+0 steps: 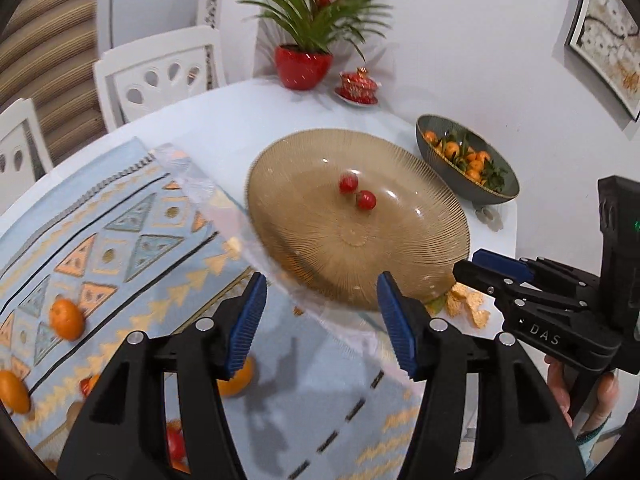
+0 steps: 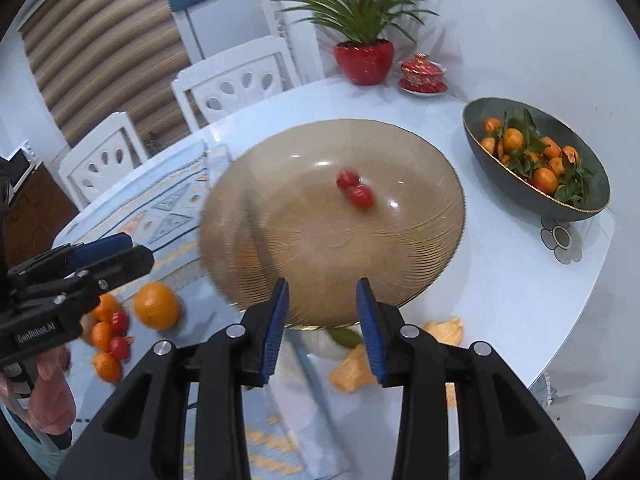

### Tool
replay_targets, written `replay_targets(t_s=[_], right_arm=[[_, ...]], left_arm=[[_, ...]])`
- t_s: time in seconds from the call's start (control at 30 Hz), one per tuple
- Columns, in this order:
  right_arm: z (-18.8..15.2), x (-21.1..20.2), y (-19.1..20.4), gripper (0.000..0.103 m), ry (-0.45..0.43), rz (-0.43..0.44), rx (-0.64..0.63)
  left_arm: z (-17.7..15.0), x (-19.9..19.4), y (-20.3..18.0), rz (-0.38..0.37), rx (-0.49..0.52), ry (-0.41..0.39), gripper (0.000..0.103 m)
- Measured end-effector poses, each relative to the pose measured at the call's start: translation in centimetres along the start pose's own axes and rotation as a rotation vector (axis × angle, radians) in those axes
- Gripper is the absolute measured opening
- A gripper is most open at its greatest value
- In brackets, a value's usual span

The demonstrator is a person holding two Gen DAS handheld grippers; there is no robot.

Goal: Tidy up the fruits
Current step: 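Return the right tool to the fruit on the table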

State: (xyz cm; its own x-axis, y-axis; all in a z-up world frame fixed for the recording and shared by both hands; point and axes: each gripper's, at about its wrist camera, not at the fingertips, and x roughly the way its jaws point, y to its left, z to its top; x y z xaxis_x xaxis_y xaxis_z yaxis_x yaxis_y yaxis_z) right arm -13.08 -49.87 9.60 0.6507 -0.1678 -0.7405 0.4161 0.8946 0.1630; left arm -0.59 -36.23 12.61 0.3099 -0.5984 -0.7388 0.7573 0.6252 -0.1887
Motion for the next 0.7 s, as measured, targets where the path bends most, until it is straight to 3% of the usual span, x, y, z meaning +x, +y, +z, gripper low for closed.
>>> replay_targets(t_s=[0.53,0.7], right_arm=[[-3.9,-5.6,14.5,0.041,-0.062,0.151,-0.232],[-5.8,-5.3,18.2,0.047,-0.083,0.204,-0.285]], left_arm=[[-7.7,-18.0,10.0,0.119,-0.123,-0.234,0.070],[-11.1,-22.7,13.6,0.161,-0.180,-0.308,0.080]])
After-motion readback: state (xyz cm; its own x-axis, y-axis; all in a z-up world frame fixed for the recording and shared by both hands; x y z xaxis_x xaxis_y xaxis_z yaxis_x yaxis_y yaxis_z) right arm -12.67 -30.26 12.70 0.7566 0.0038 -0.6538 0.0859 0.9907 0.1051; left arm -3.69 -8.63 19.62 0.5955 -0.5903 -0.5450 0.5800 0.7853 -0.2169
